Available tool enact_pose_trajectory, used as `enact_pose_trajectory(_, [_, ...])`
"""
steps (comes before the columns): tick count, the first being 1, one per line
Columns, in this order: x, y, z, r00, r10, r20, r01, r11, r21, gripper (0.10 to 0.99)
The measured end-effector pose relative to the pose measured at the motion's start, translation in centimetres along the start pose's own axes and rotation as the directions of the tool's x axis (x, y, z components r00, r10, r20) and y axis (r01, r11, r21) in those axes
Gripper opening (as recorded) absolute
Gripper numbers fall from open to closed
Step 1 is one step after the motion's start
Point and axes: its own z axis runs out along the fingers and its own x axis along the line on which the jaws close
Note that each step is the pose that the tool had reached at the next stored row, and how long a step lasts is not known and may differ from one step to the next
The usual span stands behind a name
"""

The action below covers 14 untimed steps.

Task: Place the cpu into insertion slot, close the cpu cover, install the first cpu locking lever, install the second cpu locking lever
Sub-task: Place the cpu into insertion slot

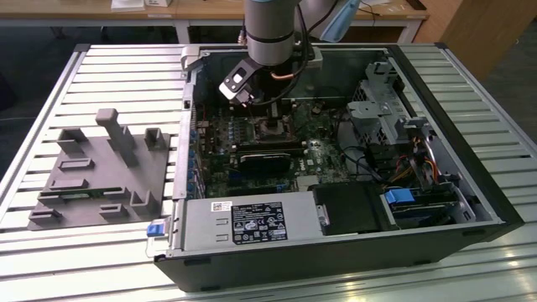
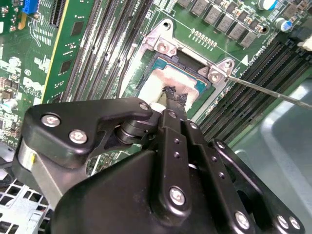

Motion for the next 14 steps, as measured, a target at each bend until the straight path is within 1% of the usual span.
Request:
enact_pose_trajectory(4, [0.01, 0.07, -0.81, 1.0000, 0.000, 0.0001, 0.000, 1.0000, 0.000, 0.102])
enact_pose_trajectory(14, [0.05, 0.28, -3.20, 1.0000, 0.000, 0.0000, 0.000, 1.0000, 0.000, 0.102])
